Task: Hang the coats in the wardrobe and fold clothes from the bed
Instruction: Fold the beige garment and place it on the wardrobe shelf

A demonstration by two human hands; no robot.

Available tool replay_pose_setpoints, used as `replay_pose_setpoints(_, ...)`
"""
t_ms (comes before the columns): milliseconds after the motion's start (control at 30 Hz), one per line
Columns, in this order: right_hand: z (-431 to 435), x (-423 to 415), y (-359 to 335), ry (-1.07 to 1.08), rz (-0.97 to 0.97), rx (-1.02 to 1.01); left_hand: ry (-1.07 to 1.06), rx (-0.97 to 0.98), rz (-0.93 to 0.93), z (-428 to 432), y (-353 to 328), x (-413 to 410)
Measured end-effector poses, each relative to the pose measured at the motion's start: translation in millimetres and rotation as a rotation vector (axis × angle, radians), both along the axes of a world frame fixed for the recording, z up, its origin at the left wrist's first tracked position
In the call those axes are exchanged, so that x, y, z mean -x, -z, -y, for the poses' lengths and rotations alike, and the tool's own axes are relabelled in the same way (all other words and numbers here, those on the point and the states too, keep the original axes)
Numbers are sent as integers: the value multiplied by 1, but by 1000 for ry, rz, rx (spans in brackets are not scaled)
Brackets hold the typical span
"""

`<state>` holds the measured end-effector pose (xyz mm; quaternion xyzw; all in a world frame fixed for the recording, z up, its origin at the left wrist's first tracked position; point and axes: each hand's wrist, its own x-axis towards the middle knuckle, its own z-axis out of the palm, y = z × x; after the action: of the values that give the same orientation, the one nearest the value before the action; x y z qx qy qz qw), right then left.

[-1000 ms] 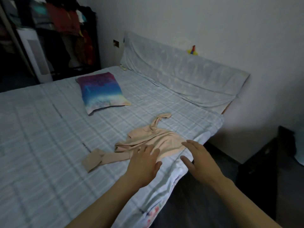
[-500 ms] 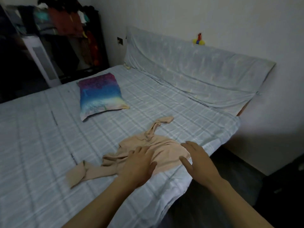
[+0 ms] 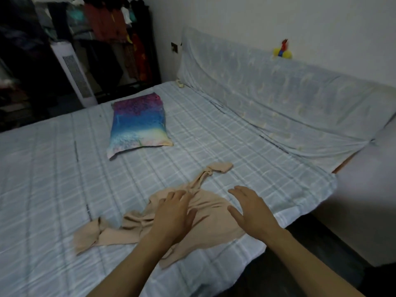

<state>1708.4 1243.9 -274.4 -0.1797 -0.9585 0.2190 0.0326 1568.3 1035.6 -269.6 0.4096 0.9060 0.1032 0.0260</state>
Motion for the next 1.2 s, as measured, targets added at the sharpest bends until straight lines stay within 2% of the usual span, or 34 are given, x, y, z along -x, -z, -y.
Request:
replay_pose_setpoints(167,-13,46,5,-62,99,-47,-110,-118,73,-9,21,43)
replay_pose_setpoints(433,-47,125,16,-201,92,-20,-269,-111,116,-10,45,78)
replay_pose_setpoints(733,-82,199,87,-471,169,121,-507,-20,142,-29,89,95)
replay_pose_setpoints(967,-104,251,138,-612,212,149,-715,-94,211,-18,126,111)
replay_pose_setpoints(1200,-87,281,195,-677,257,116,-741,-80,294,-2,199,132)
